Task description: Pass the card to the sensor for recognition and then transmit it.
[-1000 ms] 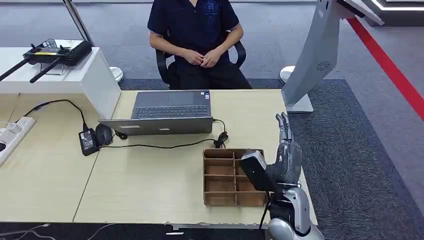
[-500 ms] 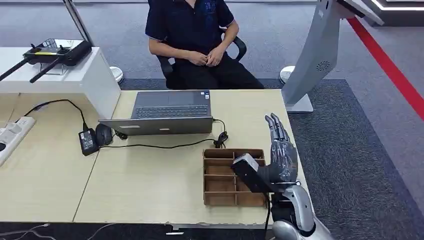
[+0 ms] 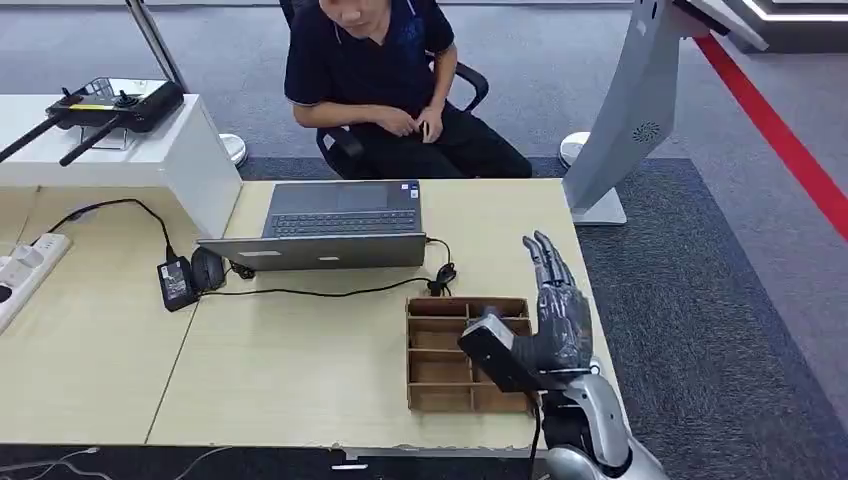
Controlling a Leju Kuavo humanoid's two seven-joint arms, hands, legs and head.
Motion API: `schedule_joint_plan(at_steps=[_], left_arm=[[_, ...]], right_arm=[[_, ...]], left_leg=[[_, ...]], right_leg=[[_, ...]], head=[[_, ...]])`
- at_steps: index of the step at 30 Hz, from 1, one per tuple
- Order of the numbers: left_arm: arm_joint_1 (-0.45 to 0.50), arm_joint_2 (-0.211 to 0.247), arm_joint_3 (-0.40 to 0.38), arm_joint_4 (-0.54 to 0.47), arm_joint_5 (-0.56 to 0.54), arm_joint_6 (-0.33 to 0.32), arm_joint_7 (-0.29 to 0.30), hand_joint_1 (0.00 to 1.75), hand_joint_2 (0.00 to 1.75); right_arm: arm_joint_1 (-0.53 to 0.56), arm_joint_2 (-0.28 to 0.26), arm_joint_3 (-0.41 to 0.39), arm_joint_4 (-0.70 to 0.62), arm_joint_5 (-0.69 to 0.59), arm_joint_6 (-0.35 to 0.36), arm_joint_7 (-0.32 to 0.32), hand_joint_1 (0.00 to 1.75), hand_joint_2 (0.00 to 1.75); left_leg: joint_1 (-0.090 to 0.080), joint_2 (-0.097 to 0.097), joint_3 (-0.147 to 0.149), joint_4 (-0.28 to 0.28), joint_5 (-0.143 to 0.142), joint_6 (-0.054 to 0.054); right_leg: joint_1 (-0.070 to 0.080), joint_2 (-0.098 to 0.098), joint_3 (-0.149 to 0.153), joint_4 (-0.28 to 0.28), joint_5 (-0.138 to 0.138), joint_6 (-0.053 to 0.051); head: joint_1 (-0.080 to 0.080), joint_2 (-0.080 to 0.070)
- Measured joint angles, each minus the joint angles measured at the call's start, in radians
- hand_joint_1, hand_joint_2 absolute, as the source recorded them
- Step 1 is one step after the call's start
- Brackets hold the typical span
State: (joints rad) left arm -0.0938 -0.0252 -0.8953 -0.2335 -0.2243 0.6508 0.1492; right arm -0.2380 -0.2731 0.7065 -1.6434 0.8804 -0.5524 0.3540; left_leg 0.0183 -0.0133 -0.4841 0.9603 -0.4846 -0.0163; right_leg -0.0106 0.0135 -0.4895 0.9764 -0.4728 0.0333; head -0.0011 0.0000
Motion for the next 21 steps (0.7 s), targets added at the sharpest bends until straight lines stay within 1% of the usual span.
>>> schedule_joint_plan(at_steps=[3,4,5,6,7,8,10,13,14,15,16,17,18,19,21], left_arm=[[0.0,0.0,0.0,0.0,0.0,0.0,0.0,0.0,1.75],[0.0,0.0,0.0,0.0,0.0,0.0,0.0,0.0,1.75],[0.0,0.0,0.0,0.0,0.0,0.0,0.0,0.0,1.75],[0.0,0.0,0.0,0.0,0.0,0.0,0.0,0.0,1.75],[0.0,0.0,0.0,0.0,0.0,0.0,0.0,0.0,1.75],[0.0,0.0,0.0,0.0,0.0,0.0,0.0,0.0,1.75],[0.0,0.0,0.0,0.0,-0.002,0.0,0.0,0.0,1.75],[0.0,0.001,0.0,0.0,-0.002,0.0,0.0,0.0,1.75],[0.0,0.001,0.0,0.0,-0.002,0.0,0.0,0.0,1.75],[0.0,0.001,0.0,0.0,-0.003,0.0,0.0,0.0,1.75],[0.0,0.001,0.0,0.0,-0.003,0.0,0.0,0.0,1.75],[0.0,0.001,0.0,0.0,-0.003,0.0,0.0,0.0,1.75],[0.0,0.002,0.0,0.0,-0.003,0.0,0.0,0.0,1.75],[0.0,0.002,0.0,0.0,-0.003,0.0,0.0,0.0,1.75],[0.0,0.002,0.0,0.0,-0.003,0.0,0.0,0.0,1.75]], right_arm=[[0.0,0.0,0.005,0.0,-0.002,0.0,0.0,0.38,1.75],[0.0,0.0,0.006,0.0,-0.002,0.0,0.0,0.35,1.75],[0.0,-0.001,0.008,0.0,-0.003,0.0,0.0,0.38,1.75],[0.0,-0.002,0.01,0.0,-0.003,0.0,0.0,0.38,1.75],[0.0,-0.002,0.011,0.0,-0.003,0.0,0.0,0.31,1.75],[0.0,-0.003,0.013,0.0,-0.003,0.0,0.0,0.3,1.75],[0.0,-0.005,0.017,0.0,-0.003,0.0,0.0,0.31,1.75],[-0.001,-0.007,0.021,0.0,-0.006,0.0,0.0,0.3,1.75],[-0.002,-0.008,0.023,0.0,-0.007,0.0,0.0,0.33,1.75],[-0.002,-0.008,0.024,0.0,-0.009,0.0,0.0,0.33,1.75],[-0.002,-0.008,0.025,0.0,-0.009,0.0,0.0,0.42,1.75],[-0.003,-0.008,0.027,0.0,-0.009,0.0,0.0,0.38,1.75],[-0.003,-0.009,0.028,0.0,-0.009,0.001,0.0,0.4,1.75],[-0.004,-0.009,0.029,0.0,-0.009,0.002,0.0,0.35,1.75],[-0.006,-0.01,0.033,0.0,-0.009,0.002,0.0,0.33,1.75]], left_leg=[[0.0,0.0,0.0,0.0,0.0,0.0],[0.0,0.0,0.0,0.0,0.0,0.0],[0.0,0.0,0.0,0.0,0.0,0.0],[0.0,0.0,0.0,0.0,0.0,0.0],[0.0,0.0,0.0,0.0,0.0,0.0],[0.0,0.0,0.0,0.0,0.0,0.0],[0.0,0.0,0.0,0.0,0.0,0.0],[0.0,0.0,0.0,0.0,0.0,0.0],[0.0,0.0,0.0,0.0,0.0,0.0],[0.0,0.0,0.0,0.0,0.0,0.0],[0.0,0.0,0.0,0.0,0.0,0.0],[0.0,0.0,0.0,0.0,0.0,0.0],[0.0,0.0,0.0,0.0,0.0,0.0],[0.0,0.0,0.0,0.0,0.0,0.0],[0.0,0.0,0.0,0.0,0.0,0.0]], right_leg=[[0.0,0.0,0.0,0.0,0.0,0.0],[0.0,0.0,0.0,0.0,0.0,0.0],[0.0,0.0,0.0,0.0,0.0,0.0],[0.0,0.0,0.0,0.0,0.0,0.0],[0.0,0.0,0.0,0.0,0.0,0.0],[0.0,0.0,0.0,0.0,0.0,0.0],[0.0,0.0,0.0,0.0,0.0,0.0],[0.0,0.0,0.0,0.0,0.0,0.0],[0.0,0.0,0.0,0.0,0.0,0.0],[0.0,0.0,0.0,0.0,0.0,0.0],[0.0,0.0,0.0,0.0,0.0,0.0],[0.0,0.0,0.0,0.0,0.0,0.0],[0.0,0.0,0.0,0.0,0.0,0.0],[0.0,0.0,0.0,0.0,0.0,0.0],[0.0,0.0,0.0,0.0,0.0,0.0]], head=[[0.0,0.0],[0.0,0.0],[0.0,0.0],[0.0,0.0],[0.0,0.0],[0.0,0.0],[0.0,0.0],[0.0,0.0],[0.0,0.0],[0.0,0.0],[0.0,0.0],[0.0,0.0],[0.0,0.0],[0.0,0.0],[0.0,0.0]])
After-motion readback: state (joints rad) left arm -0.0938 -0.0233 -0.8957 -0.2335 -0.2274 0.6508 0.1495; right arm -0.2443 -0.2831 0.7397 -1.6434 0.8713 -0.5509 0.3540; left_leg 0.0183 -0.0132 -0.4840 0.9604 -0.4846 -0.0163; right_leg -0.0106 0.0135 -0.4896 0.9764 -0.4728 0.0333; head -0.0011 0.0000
